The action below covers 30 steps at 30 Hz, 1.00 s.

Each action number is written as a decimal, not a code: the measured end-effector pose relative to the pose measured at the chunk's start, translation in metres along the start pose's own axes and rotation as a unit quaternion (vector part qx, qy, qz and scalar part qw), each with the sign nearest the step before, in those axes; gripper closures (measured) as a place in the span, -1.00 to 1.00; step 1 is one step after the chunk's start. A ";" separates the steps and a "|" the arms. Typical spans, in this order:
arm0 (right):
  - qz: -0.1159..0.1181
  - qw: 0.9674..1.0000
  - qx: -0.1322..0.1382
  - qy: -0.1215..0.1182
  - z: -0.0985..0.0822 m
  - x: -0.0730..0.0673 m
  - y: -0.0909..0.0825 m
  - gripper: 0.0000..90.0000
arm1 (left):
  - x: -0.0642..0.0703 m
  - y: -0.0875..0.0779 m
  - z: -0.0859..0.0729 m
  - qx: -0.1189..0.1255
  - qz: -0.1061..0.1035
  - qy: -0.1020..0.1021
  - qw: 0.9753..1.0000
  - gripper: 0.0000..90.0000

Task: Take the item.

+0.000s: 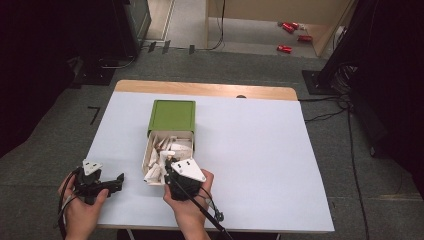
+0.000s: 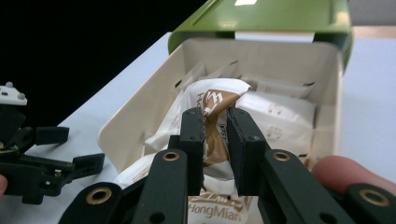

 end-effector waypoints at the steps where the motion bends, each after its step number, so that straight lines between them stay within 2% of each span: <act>1: -0.001 1.000 0.002 0.000 0.002 0.000 -0.002 0.74 | 0.000 0.000 0.000 0.000 0.000 0.000 1.000 -1.00; 10: -0.013 1.000 0.023 -0.003 0.022 0.011 -0.012 0.74 | 0.000 0.000 0.000 0.000 0.000 0.000 1.000 -1.00; 19: -0.022 0.999 0.041 0.004 0.039 0.026 -0.025 0.74 | 0.000 0.000 0.000 0.000 0.000 0.000 1.000 -1.00; 21: -0.019 0.999 0.042 0.011 0.042 0.028 -0.027 0.74 | 0.000 0.000 0.000 0.000 0.000 0.000 1.000 -1.00; 30: -0.025 0.998 0.052 0.012 0.049 0.038 -0.034 0.74 | 0.000 0.000 0.000 0.001 0.000 0.000 1.000 -1.00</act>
Point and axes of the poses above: each handheld gripper's, and its own axes: y roughly forward along the jaws, z roughly out of its top, x roughly to its right, the point moved 7 cm from there along y, roughly forward along the jaws, and after that the axes turned 14 degrees about y, right-handed, at the moved point
